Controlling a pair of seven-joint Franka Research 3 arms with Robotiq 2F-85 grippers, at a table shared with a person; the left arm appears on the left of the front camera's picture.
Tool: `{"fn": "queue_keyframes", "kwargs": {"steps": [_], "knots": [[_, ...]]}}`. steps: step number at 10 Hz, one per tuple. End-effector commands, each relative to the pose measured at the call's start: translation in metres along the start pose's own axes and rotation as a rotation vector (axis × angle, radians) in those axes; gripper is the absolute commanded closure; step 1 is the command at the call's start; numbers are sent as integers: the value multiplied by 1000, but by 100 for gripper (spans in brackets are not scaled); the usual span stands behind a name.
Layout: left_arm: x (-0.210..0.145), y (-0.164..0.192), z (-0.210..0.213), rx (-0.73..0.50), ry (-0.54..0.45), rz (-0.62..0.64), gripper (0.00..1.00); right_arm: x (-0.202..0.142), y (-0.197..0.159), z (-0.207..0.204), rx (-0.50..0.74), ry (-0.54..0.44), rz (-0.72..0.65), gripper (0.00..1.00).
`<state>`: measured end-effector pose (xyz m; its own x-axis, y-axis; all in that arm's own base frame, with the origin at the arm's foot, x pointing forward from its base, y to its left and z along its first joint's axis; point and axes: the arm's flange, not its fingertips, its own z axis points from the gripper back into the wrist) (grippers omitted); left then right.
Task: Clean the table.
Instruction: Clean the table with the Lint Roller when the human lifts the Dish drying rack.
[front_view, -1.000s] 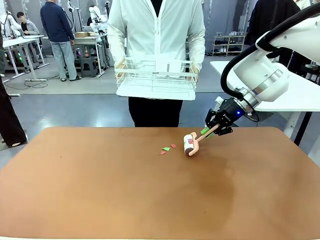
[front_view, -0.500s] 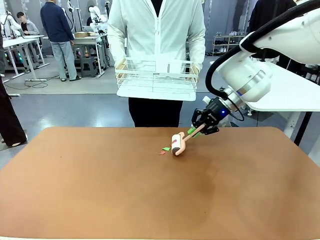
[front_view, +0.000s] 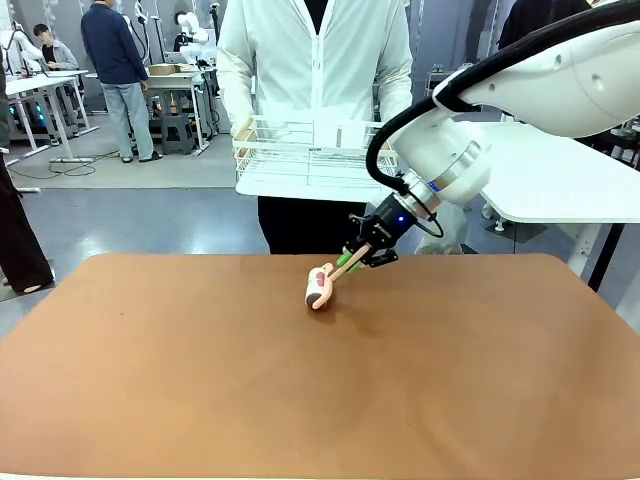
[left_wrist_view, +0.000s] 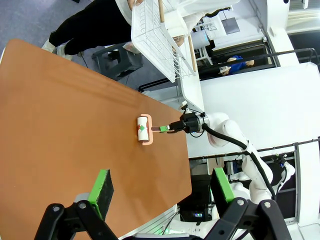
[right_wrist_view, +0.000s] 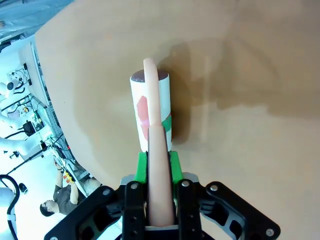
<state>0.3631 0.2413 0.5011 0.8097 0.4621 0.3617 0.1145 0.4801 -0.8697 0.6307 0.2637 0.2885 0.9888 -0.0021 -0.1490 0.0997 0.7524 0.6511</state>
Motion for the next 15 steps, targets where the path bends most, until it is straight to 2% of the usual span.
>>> {"fn": "queue_keyframes", "kwargs": {"steps": [1,6,11,13,15], "knots": [[0,0,3,-24,-6,-5,0,0,-1,-44,-115,72,-43,79],[0,0,3,-24,-6,-5,0,-8,42,-52,-109,20,-35,79],[0,0,3,-24,-6,-5,0,-28,75,-20,-89,-48,28,79],[0,0,3,-24,-6,-5,0,-37,87,13,-81,-60,47,79],[0,0,3,-24,-6,-5,0,-57,95,55,-140,-99,67,79]]}}
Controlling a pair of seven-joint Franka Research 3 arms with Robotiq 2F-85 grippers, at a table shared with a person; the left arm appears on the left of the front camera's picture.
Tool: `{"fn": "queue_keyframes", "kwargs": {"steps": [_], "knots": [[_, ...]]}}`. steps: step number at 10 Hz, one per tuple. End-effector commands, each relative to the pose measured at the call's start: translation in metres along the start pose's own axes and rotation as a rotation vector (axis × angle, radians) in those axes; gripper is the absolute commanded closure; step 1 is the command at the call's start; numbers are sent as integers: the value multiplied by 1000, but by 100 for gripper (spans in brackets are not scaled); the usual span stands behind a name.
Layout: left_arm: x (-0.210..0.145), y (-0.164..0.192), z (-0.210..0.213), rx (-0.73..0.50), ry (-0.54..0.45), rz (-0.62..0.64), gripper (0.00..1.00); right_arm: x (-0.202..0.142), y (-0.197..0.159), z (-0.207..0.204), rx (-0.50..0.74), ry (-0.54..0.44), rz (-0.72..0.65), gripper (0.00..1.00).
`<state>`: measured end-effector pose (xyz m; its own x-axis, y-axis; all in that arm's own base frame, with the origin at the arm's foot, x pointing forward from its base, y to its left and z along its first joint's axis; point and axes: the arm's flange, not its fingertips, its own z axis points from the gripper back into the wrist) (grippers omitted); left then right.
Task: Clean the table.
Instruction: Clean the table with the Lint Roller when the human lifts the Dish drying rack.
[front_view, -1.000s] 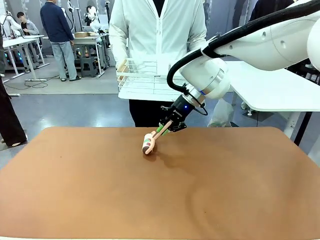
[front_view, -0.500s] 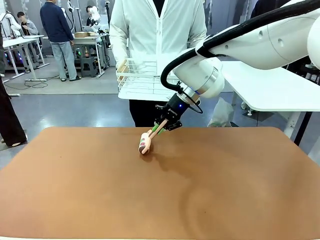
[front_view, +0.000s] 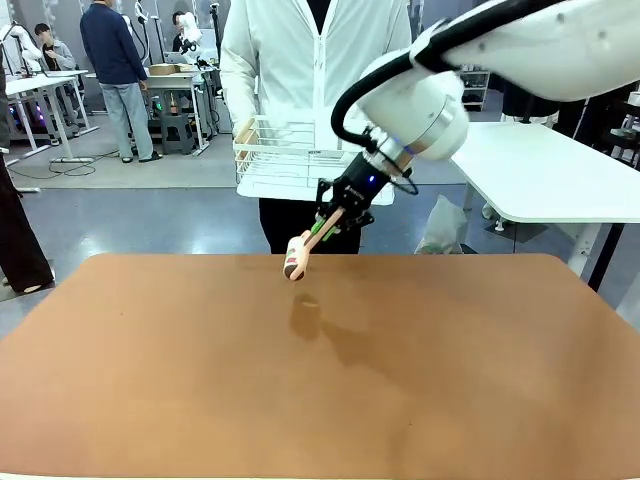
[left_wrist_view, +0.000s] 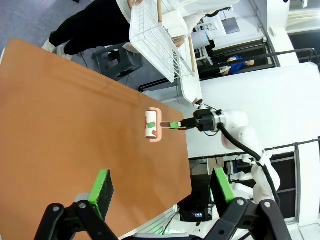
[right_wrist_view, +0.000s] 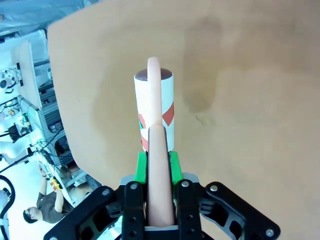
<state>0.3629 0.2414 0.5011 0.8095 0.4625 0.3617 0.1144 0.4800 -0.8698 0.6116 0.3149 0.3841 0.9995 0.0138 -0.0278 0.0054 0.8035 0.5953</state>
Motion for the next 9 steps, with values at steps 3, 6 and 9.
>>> {"fn": "queue_keyframes", "kwargs": {"steps": [3,6,9], "knots": [[0,0,3,-24,-6,-5,0,-42,-17,66,-129,-27,39,79],[0,0,3,-24,-6,-5,0,-80,-82,167,-282,-82,71,79],[0,0,3,-24,-6,-5,0,-122,-134,228,-485,-162,64,79]]}}
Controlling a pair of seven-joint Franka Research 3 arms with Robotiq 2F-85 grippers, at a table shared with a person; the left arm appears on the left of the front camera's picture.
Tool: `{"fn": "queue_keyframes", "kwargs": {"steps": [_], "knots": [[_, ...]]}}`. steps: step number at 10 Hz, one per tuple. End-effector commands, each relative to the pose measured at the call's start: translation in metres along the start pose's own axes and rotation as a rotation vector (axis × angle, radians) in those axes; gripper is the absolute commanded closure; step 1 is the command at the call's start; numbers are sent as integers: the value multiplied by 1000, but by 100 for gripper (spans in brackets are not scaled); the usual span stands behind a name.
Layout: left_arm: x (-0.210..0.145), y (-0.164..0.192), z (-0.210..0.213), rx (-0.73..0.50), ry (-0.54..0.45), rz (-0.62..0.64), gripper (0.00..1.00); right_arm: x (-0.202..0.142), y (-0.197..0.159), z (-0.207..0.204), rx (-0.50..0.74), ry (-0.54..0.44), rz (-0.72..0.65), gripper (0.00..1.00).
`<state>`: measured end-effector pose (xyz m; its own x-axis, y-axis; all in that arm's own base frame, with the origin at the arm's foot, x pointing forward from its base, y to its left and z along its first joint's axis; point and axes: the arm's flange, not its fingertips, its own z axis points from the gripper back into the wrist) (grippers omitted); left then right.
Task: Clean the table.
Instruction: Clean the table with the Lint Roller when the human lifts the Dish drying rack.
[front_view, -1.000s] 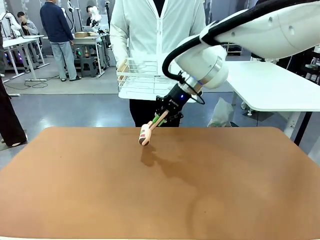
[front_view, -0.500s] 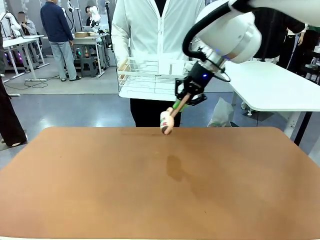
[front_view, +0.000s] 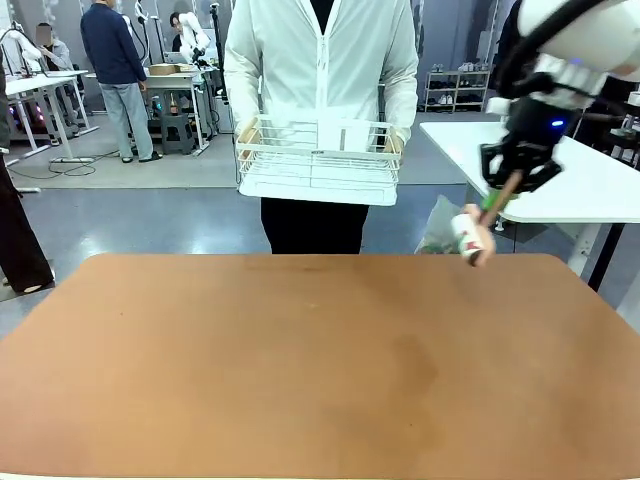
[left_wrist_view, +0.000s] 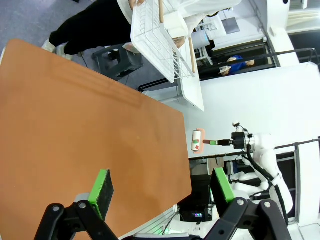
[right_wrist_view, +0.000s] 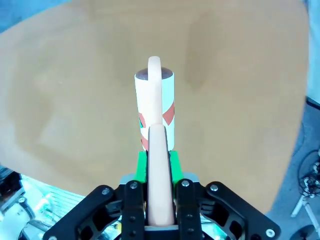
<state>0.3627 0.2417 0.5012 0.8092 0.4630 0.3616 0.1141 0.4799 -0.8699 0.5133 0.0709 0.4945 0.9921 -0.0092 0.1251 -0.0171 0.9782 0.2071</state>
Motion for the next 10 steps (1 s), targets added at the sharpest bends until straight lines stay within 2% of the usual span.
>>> {"fn": "queue_keyframes", "kwargs": {"steps": [1,3,4,5,10], "knots": [[0,-1,2,-24,-5,-5,0,-24,-22,3,-85,-8,3,79],[0,-1,2,-24,-5,-5,0,-24,-46,-5,-54,-13,-29,79],[0,-1,2,-24,-5,-5,0,-17,-49,-13,-19,17,-1,79],[0,-1,2,-24,-5,-5,0,-25,-47,4,-76,1,-35,79],[0,-1,2,-24,-5,-5,0,-25,-47,4,-76,1,-35,79]]}}
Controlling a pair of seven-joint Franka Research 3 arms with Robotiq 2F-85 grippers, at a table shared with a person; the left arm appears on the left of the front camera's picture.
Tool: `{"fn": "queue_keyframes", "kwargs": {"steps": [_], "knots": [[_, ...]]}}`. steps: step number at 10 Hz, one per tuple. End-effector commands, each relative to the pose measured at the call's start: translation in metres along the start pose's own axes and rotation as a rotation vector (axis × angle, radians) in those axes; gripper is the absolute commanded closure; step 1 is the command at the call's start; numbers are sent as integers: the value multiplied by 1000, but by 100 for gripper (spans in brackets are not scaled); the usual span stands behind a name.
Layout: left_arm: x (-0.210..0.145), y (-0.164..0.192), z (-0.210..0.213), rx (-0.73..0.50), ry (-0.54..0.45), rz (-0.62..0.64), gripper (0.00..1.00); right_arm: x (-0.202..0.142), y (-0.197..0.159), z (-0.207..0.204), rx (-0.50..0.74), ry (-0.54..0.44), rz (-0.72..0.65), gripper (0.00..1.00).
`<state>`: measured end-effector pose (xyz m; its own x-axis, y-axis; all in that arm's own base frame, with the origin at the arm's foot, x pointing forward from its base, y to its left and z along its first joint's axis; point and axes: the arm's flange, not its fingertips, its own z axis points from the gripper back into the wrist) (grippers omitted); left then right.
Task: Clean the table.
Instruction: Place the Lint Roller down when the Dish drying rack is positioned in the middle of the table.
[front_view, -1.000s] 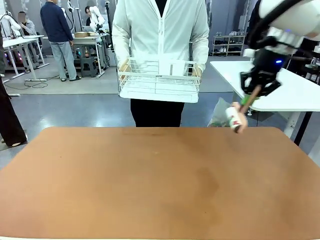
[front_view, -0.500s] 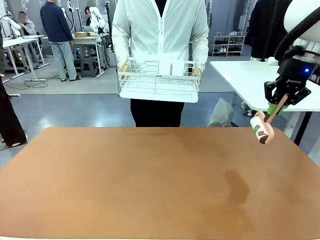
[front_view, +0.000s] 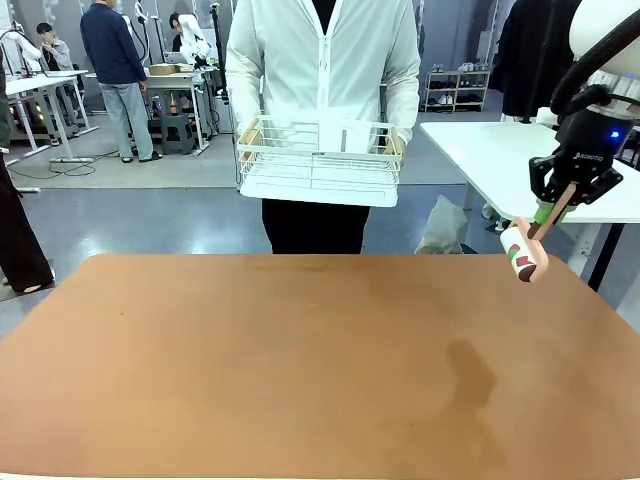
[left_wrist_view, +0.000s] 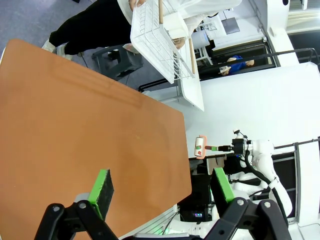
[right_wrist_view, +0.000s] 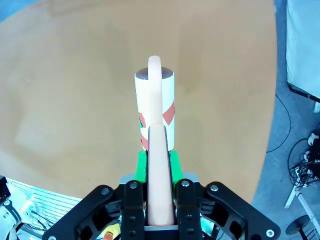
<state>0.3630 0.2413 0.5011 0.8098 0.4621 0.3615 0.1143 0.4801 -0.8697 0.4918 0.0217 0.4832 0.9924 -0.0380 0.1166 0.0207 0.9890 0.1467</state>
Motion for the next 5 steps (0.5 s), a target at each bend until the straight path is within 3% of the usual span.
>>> {"fn": "queue_keyframes", "kwargs": {"steps": [1,5], "knots": [[0,0,3,-24,-6,-5,0,-3,3,3,-10,-2,-5,79],[0,0,3,-24,-6,-5,0,-3,3,3,-10,-2,-5,79]]}}
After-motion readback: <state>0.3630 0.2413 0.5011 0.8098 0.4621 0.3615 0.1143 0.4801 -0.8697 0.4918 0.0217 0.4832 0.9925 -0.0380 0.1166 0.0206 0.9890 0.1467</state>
